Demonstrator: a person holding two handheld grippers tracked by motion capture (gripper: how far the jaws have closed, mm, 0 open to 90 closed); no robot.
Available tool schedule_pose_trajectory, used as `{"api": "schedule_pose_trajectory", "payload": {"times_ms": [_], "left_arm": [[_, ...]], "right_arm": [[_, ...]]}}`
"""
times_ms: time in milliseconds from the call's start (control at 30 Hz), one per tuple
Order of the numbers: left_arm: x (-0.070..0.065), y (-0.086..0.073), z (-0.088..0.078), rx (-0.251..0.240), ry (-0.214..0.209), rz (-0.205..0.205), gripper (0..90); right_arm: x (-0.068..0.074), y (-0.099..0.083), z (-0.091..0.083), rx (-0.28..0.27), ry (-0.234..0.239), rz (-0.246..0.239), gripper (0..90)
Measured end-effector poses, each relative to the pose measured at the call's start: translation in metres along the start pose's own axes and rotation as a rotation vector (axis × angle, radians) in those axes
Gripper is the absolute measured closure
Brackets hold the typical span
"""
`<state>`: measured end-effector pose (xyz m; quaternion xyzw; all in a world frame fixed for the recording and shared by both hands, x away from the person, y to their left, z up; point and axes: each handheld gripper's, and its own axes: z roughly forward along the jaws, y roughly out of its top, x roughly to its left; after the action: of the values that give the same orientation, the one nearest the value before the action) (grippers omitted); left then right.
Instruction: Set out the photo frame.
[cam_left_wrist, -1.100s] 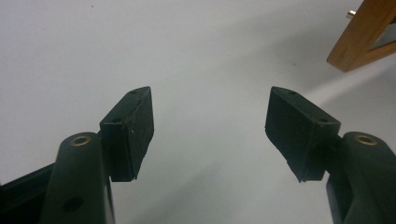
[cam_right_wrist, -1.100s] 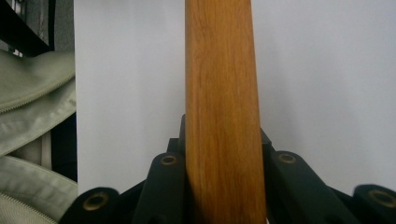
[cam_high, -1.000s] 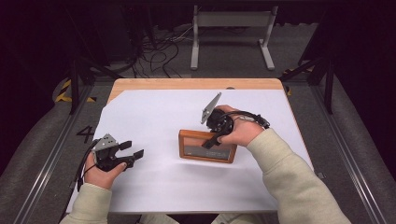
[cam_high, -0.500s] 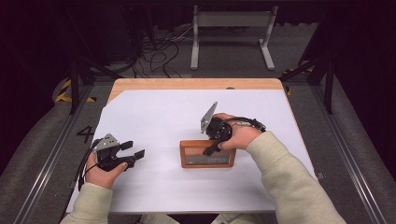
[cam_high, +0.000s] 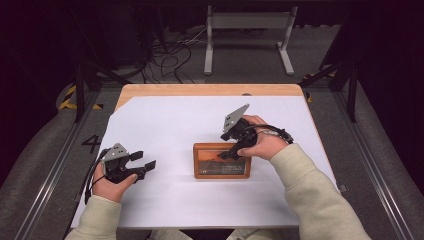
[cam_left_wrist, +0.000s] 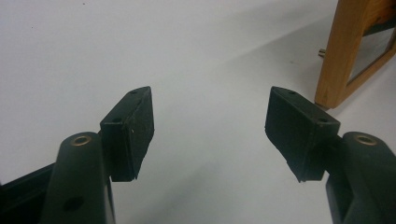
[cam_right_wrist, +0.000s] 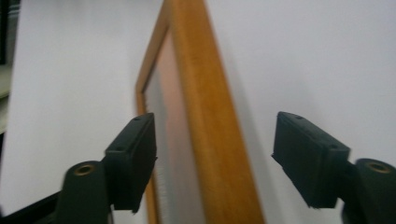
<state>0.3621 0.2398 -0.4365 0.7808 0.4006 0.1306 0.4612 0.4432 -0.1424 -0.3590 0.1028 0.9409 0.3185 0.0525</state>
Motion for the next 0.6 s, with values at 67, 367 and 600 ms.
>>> {"api": "schedule_pose_trajectory", "payload": {"times_ms": [67, 367, 600], "left_arm": [[0.0, 0.0, 0.001, -0.006, 0.0, 0.009, 32.9], [-0.006, 0.001, -0.001, -0.009, -0.018, 0.017, 30.8], [-0.01, 0.0, -0.004, -0.02, -0.031, 0.02, 29.4]], "right_arm": [[-0.001, -0.005, -0.007, -0.044, -0.032, 0.03, 26.1], [0.009, -0.035, -0.043, -0.163, -0.143, 0.114, 24.3], [0.022, -0.07, -0.075, -0.282, -0.248, 0.222, 22.9]]}}
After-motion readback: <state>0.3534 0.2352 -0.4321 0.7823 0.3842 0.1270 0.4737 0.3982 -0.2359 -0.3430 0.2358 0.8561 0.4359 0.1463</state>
